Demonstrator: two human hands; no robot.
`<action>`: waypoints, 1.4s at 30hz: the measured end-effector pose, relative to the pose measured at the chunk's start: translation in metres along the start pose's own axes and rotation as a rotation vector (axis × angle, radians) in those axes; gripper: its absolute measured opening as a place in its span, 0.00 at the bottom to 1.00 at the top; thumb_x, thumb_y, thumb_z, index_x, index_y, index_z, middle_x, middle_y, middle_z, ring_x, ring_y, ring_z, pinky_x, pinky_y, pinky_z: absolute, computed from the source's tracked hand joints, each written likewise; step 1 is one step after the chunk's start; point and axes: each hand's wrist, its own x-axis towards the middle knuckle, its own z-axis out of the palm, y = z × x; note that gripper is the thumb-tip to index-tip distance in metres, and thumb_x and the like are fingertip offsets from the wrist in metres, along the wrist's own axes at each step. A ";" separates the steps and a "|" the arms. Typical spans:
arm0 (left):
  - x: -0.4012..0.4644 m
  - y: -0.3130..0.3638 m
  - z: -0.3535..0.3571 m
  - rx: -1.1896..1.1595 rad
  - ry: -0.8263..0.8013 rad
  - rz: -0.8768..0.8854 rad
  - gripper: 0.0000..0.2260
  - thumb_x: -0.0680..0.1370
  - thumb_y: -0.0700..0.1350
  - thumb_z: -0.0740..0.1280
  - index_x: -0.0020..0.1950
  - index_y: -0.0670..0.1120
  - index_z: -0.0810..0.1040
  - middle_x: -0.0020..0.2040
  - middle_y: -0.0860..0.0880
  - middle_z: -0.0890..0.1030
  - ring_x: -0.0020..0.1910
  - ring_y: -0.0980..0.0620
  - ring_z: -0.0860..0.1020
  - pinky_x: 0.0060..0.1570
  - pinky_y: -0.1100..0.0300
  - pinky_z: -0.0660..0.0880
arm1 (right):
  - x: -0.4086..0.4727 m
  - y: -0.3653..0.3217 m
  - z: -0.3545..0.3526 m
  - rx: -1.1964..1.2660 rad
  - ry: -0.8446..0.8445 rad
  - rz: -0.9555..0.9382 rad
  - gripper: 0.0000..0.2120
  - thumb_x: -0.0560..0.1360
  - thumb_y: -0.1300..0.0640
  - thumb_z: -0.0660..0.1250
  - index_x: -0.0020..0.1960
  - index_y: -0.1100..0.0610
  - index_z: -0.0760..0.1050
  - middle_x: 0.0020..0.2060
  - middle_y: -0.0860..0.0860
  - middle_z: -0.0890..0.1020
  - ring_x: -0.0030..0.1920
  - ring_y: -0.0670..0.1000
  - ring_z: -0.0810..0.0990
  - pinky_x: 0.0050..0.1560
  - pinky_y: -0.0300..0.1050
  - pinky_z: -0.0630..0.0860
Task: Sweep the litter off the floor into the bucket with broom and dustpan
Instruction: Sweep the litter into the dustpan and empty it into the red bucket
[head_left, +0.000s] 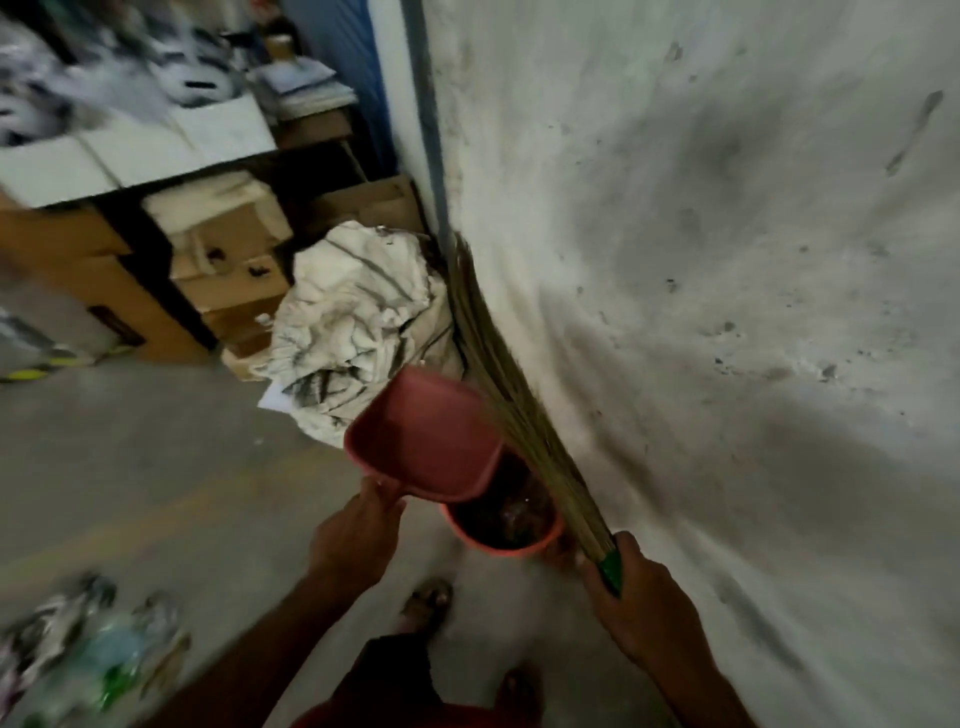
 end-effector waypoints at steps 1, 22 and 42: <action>-0.011 -0.006 -0.004 0.007 0.044 -0.035 0.19 0.81 0.58 0.57 0.60 0.44 0.67 0.53 0.43 0.82 0.51 0.40 0.81 0.43 0.50 0.74 | 0.001 -0.004 0.002 0.005 -0.005 -0.031 0.18 0.75 0.30 0.56 0.54 0.43 0.65 0.33 0.46 0.78 0.31 0.45 0.79 0.30 0.44 0.77; -0.255 -0.240 -0.038 -0.284 0.463 -0.858 0.15 0.79 0.55 0.62 0.56 0.45 0.68 0.53 0.42 0.81 0.51 0.38 0.80 0.40 0.50 0.71 | -0.071 -0.190 0.105 -0.170 -0.355 -0.529 0.20 0.68 0.38 0.72 0.47 0.51 0.71 0.37 0.49 0.82 0.39 0.50 0.82 0.41 0.43 0.76; -0.492 -0.451 -0.011 -0.500 0.403 -1.211 0.08 0.79 0.50 0.65 0.49 0.50 0.67 0.43 0.49 0.72 0.50 0.39 0.80 0.41 0.52 0.72 | -0.206 -0.393 0.268 -0.339 -0.579 -0.615 0.29 0.69 0.40 0.74 0.60 0.61 0.75 0.45 0.58 0.79 0.52 0.60 0.79 0.45 0.43 0.68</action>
